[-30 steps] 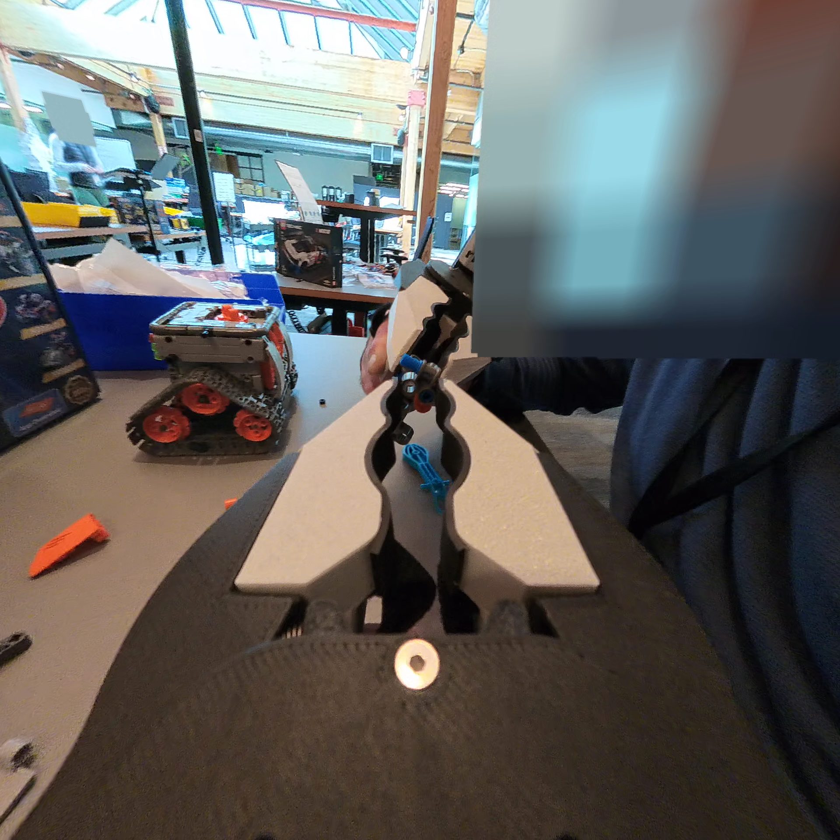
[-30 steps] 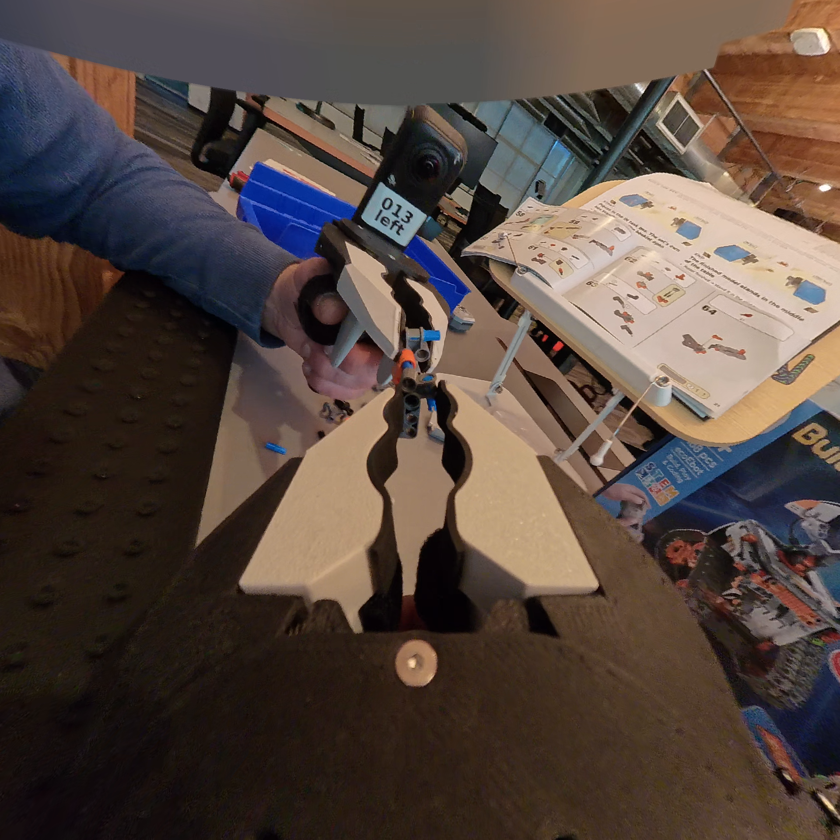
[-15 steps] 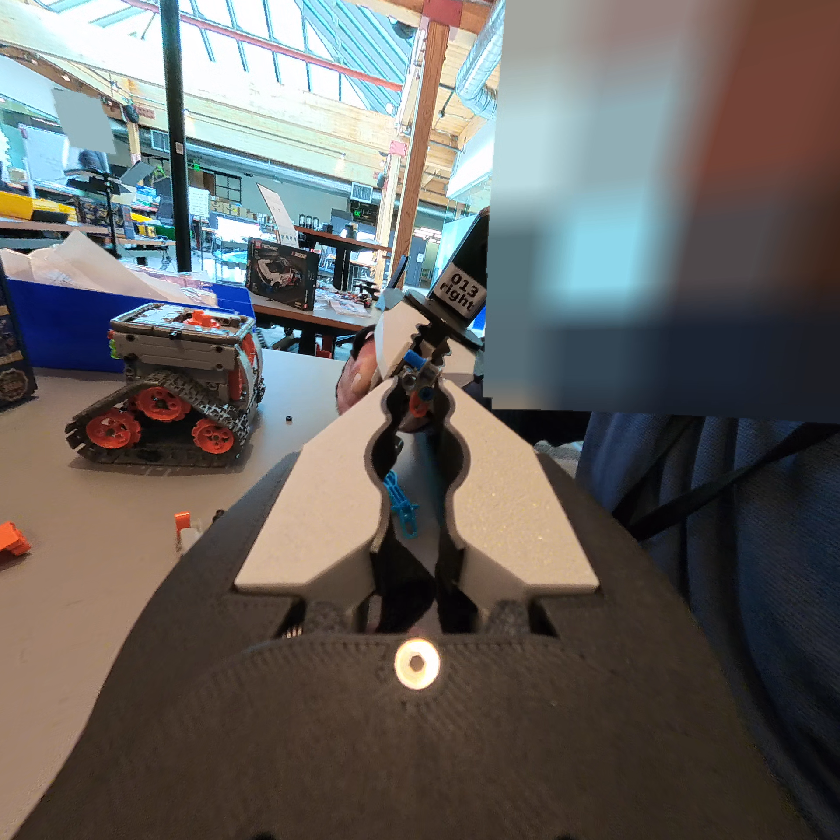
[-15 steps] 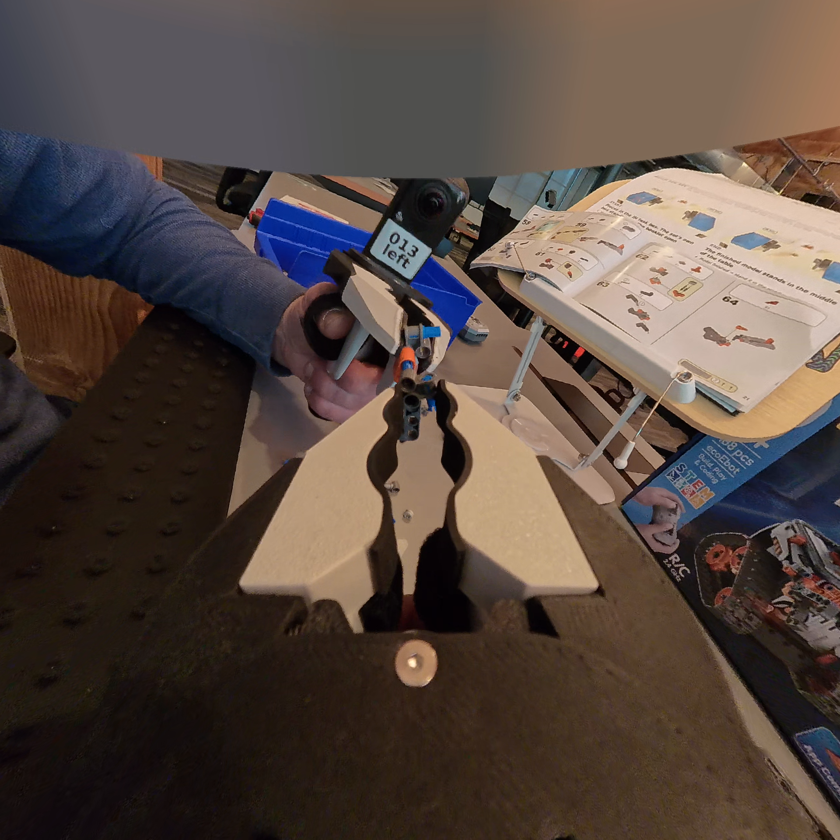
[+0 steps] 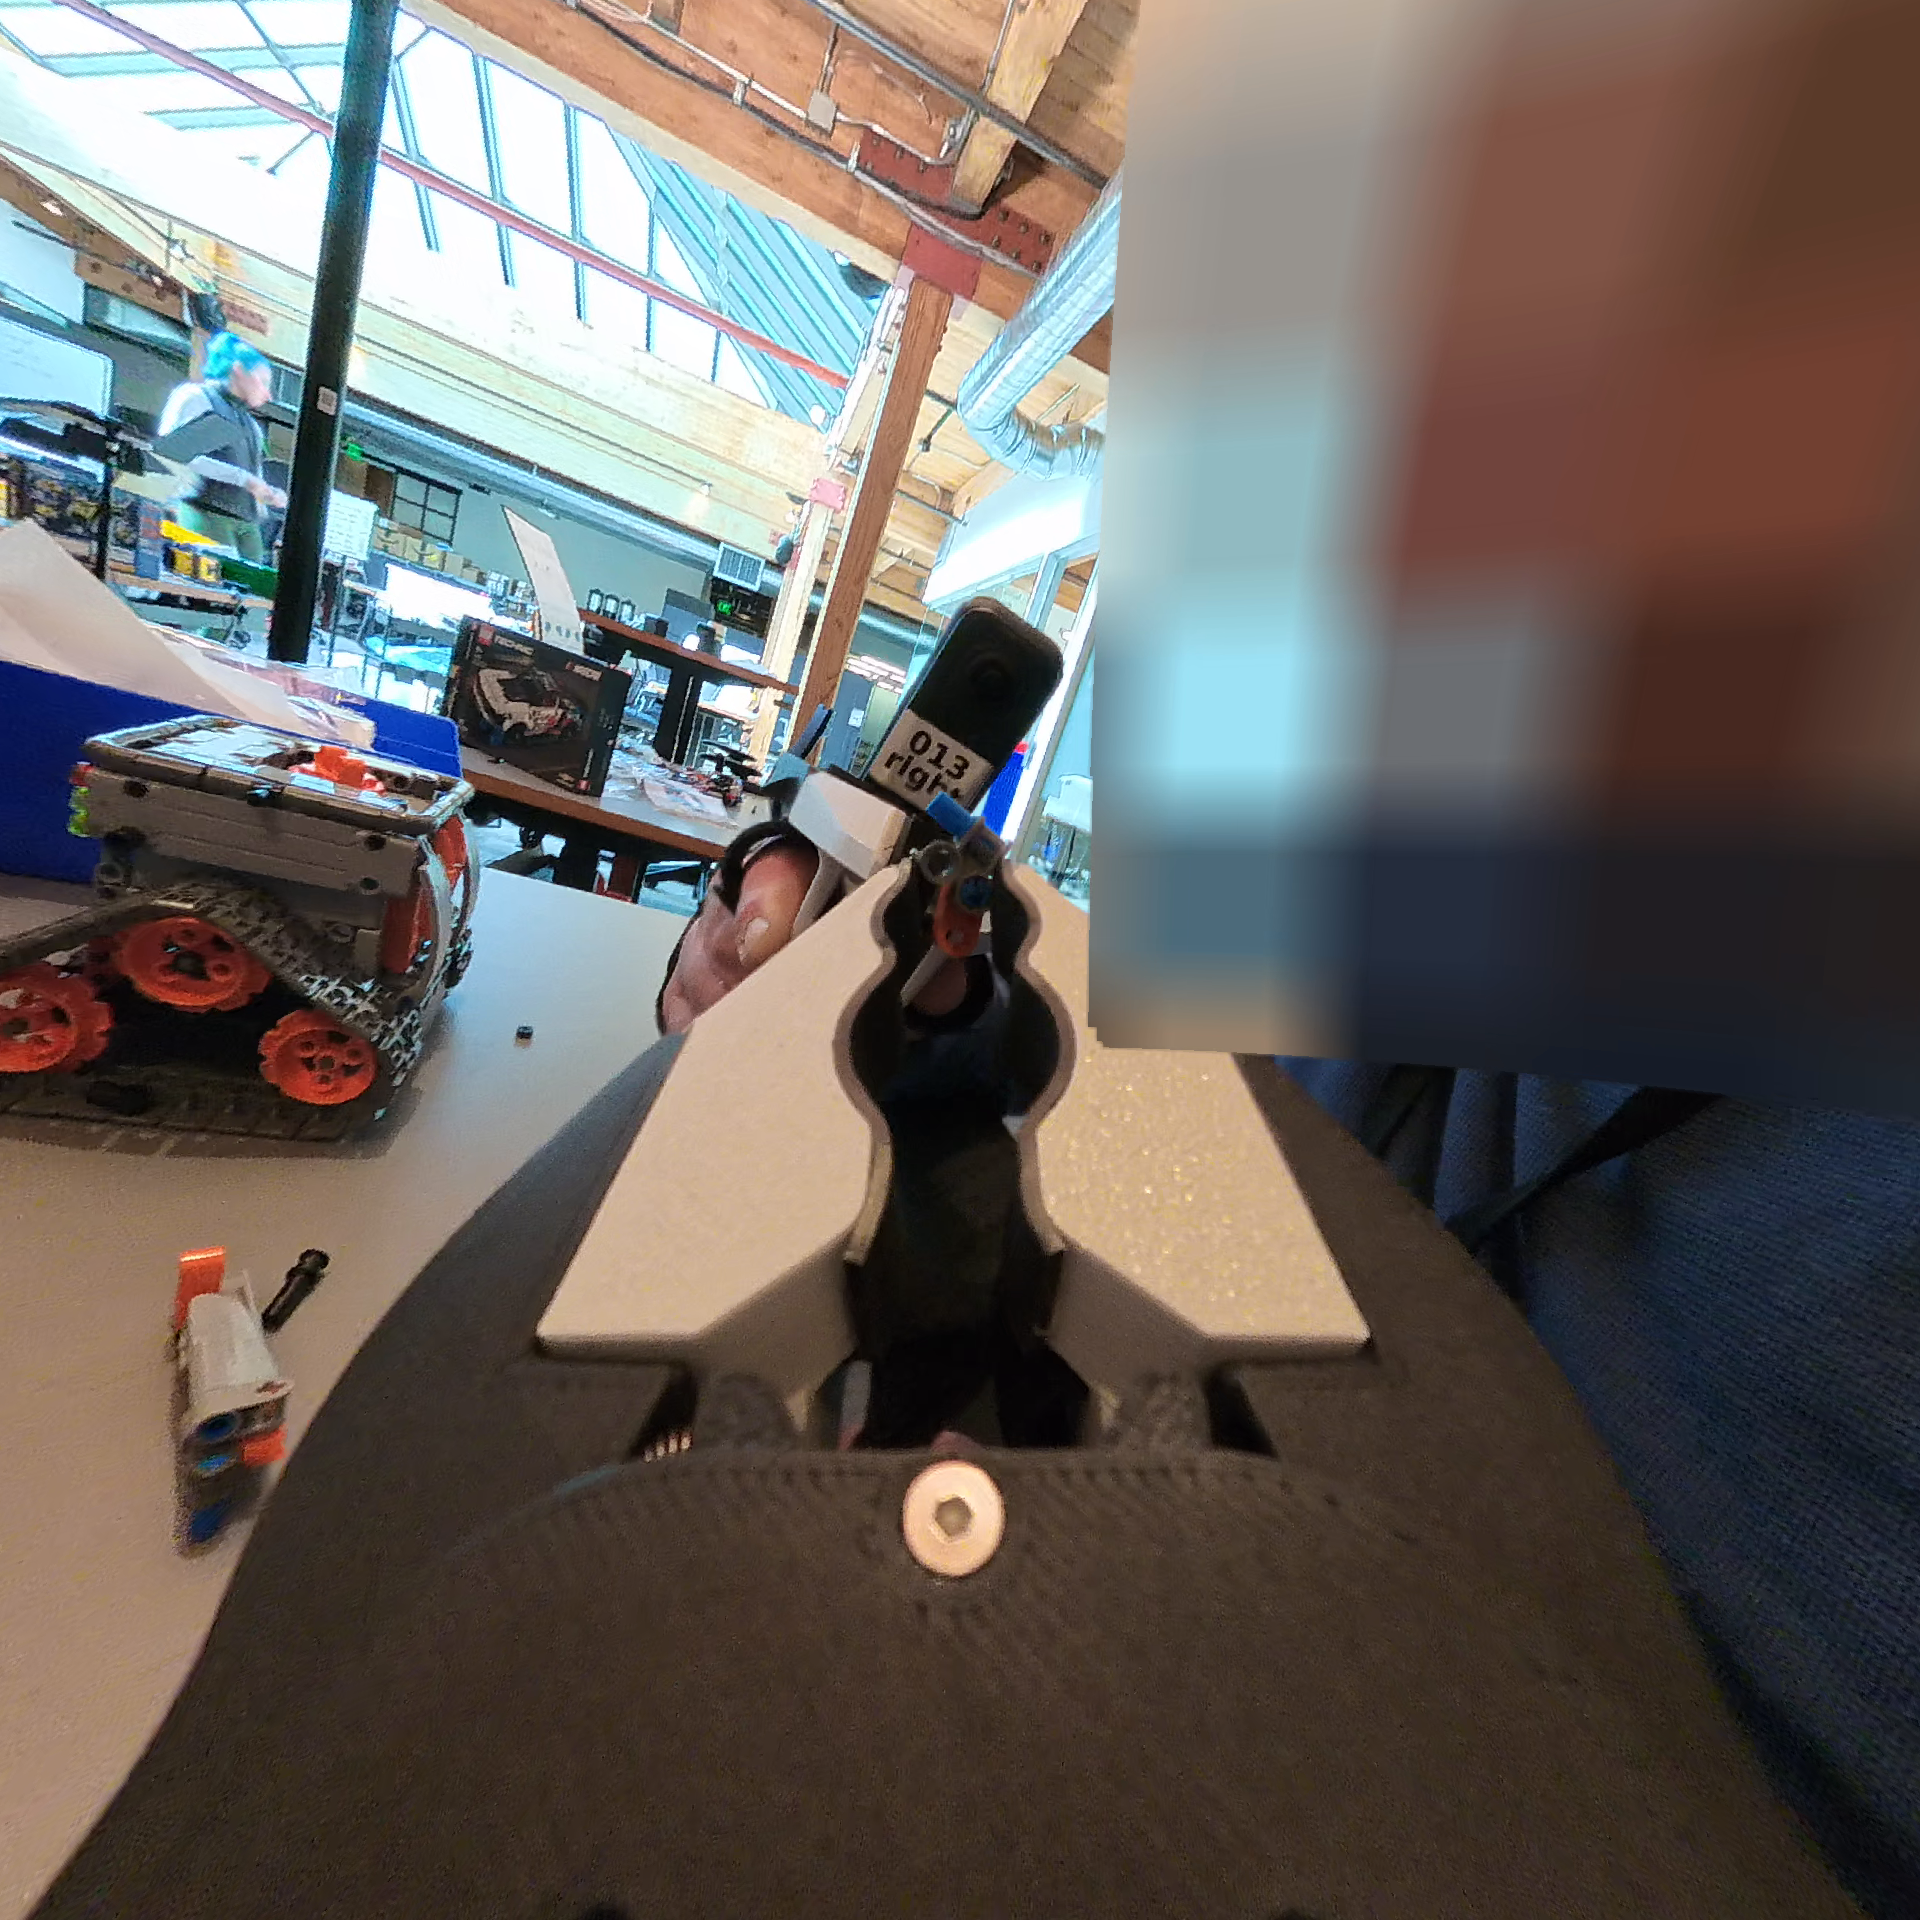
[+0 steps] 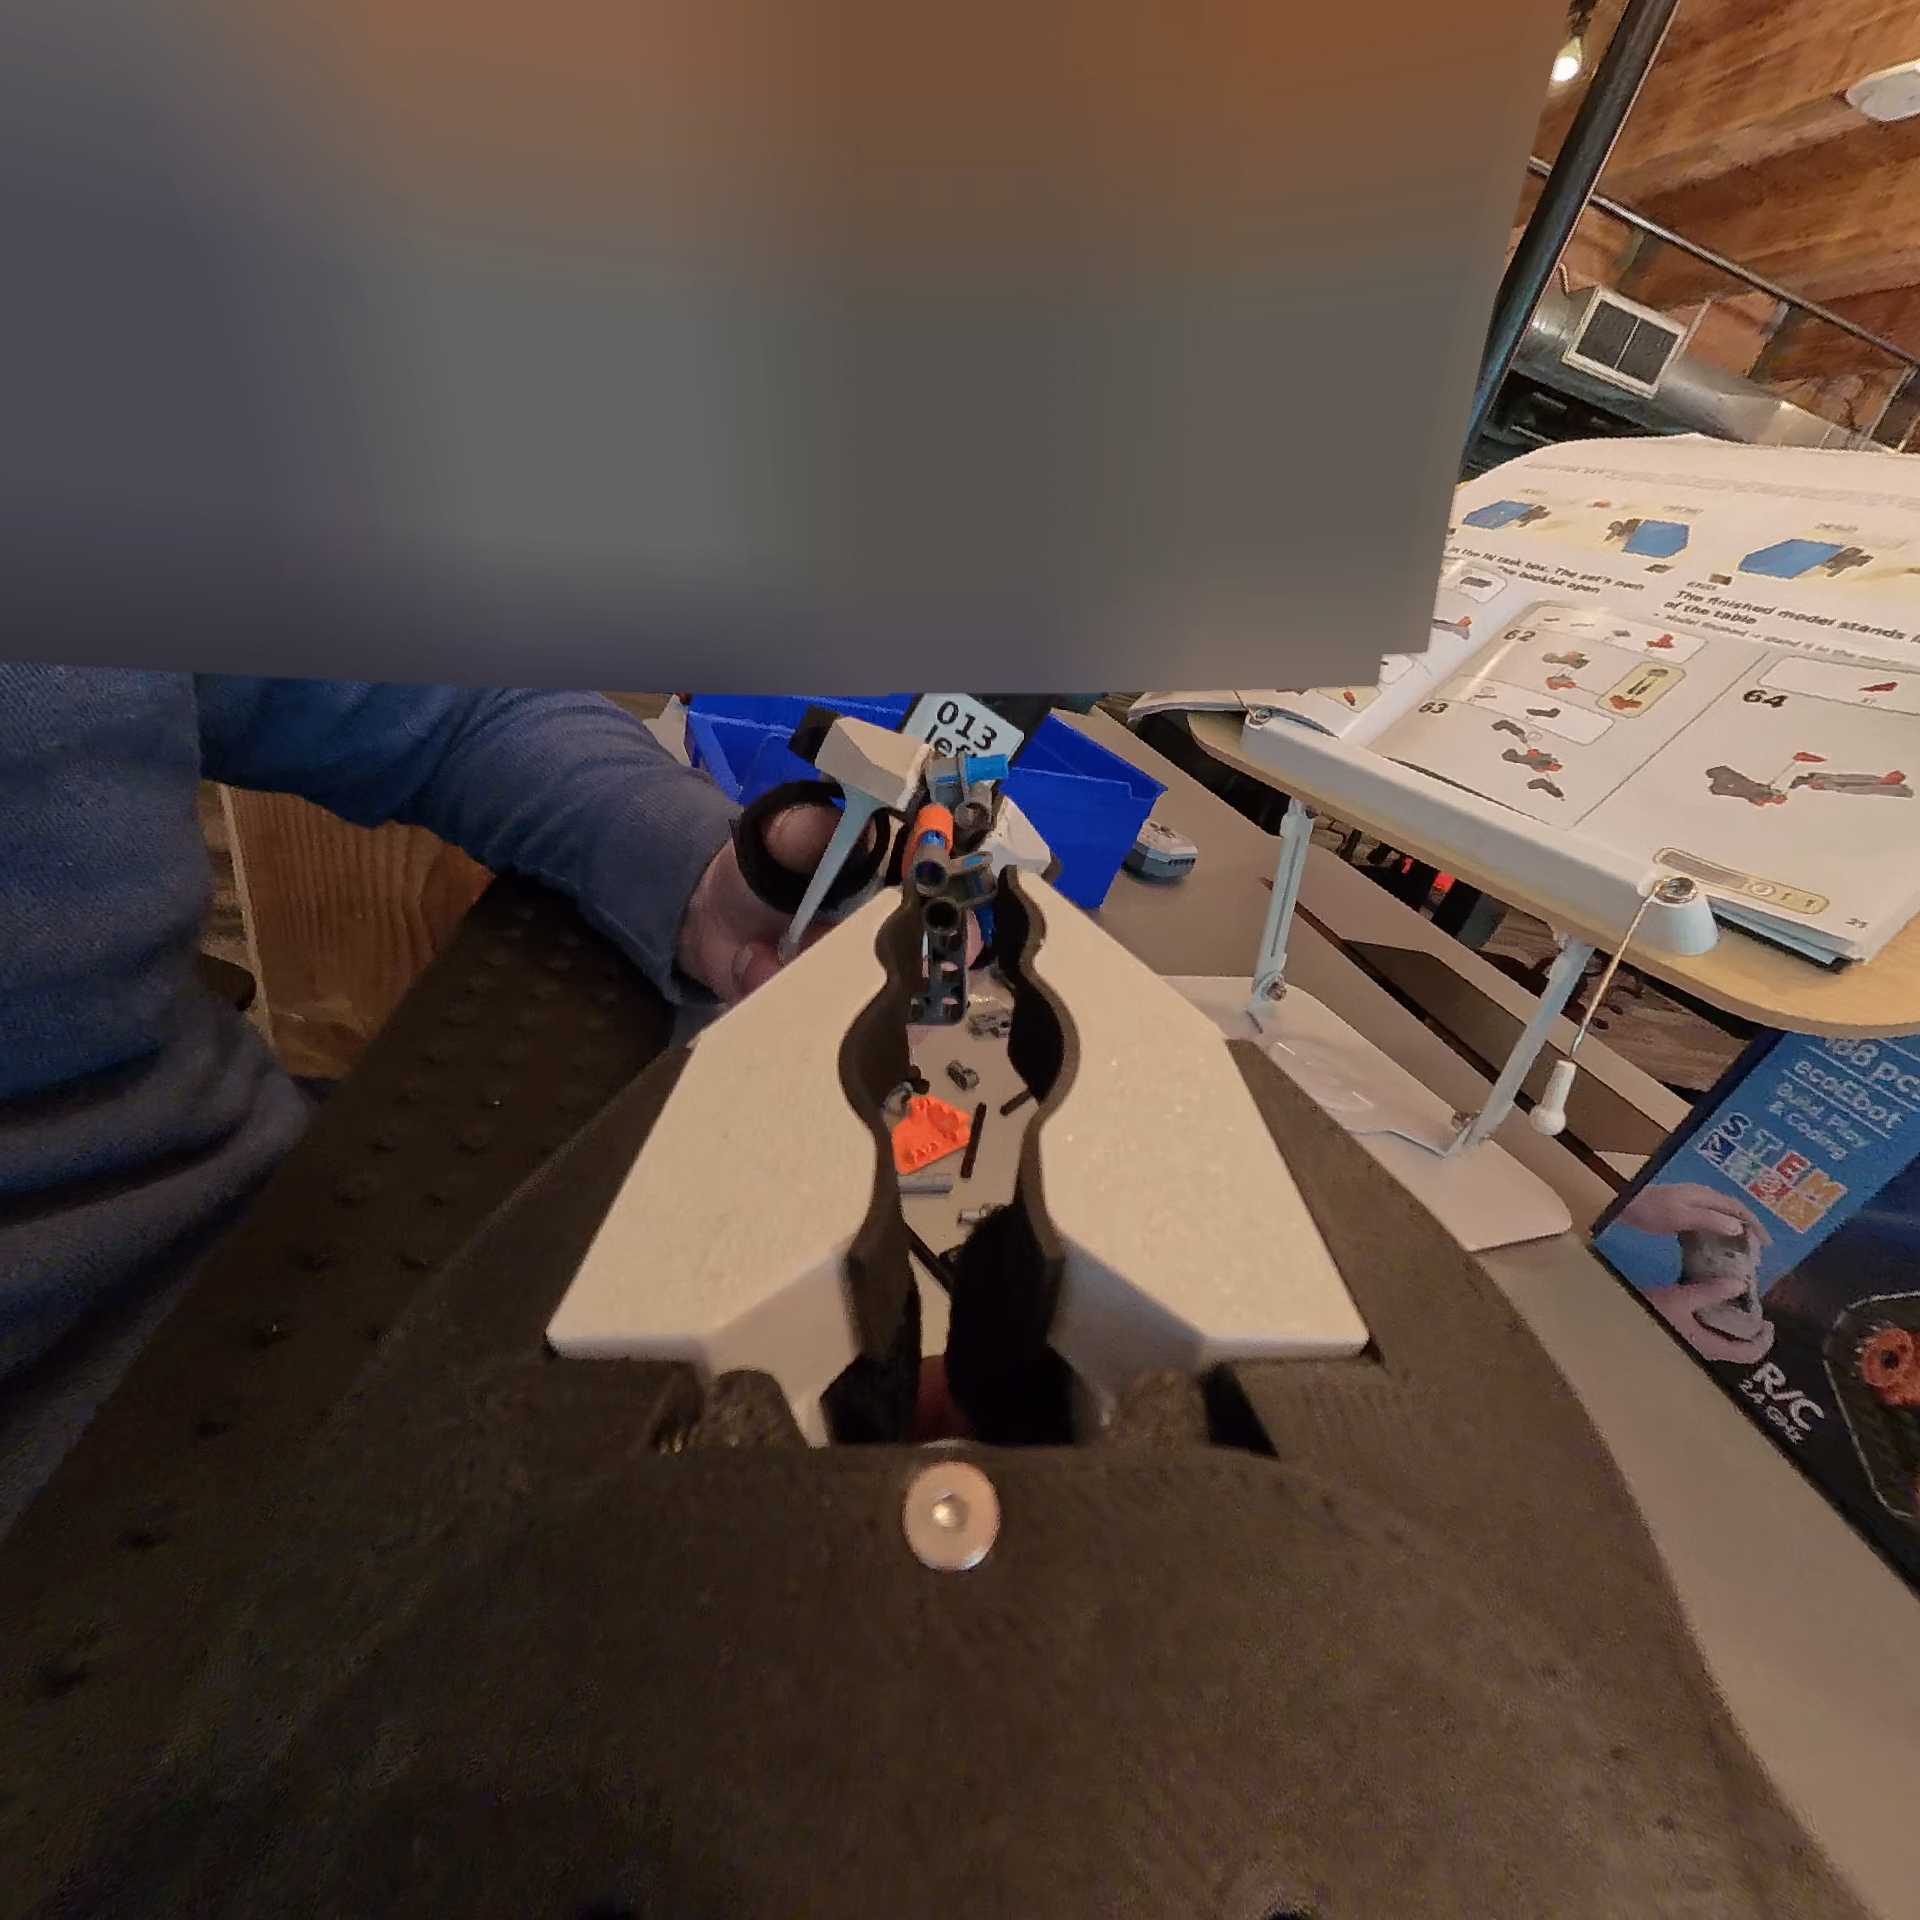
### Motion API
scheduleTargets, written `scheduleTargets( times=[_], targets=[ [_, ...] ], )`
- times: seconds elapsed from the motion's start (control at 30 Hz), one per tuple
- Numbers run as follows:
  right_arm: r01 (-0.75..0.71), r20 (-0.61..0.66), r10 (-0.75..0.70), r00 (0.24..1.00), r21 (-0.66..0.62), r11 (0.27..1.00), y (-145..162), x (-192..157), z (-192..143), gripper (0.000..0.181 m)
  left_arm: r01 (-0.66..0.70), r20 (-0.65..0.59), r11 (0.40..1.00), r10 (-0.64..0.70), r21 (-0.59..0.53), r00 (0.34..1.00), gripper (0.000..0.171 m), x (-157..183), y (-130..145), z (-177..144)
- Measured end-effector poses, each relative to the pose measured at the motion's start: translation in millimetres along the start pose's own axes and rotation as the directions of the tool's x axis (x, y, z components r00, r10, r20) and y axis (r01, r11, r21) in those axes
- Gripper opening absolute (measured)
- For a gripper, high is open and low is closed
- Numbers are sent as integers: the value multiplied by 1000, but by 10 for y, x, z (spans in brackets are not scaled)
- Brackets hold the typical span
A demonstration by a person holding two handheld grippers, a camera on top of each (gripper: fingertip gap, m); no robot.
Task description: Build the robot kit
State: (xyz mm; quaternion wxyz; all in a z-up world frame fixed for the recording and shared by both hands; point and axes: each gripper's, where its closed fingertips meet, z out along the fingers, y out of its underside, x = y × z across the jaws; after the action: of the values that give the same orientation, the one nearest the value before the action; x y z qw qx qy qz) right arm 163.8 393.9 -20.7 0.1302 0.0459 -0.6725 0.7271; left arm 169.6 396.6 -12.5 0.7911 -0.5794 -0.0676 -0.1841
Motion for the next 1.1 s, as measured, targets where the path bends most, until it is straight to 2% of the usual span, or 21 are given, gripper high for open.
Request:
scheduleTargets(
  times=[0.33,0.47,0.73,1.0,1.1],
  targets=[
    [-98,23,96,995,90,991,-116,16,-3,11,92,-53,991,-88,93,995,11,42,-94,48],
    [-99,20,97,995,78,992,-92,29,-1,11,87,-37,992,-84,92,996,11,2,-91,45],
    [-72,-24,73,997,11,997,5,86,-21,12,-73,109,997,77,-35,991,11,-109,-14,27],
    [-28,-66,26,998,-34,999,56,137,-35,12,-214,223,967,241,-140,945,11,-190,12,-35],
    [-8,-76,4,997,-57,998,82,143,-30,12,-228,236,959,264,-167,935,7,-192,28,-35]
  ],
)
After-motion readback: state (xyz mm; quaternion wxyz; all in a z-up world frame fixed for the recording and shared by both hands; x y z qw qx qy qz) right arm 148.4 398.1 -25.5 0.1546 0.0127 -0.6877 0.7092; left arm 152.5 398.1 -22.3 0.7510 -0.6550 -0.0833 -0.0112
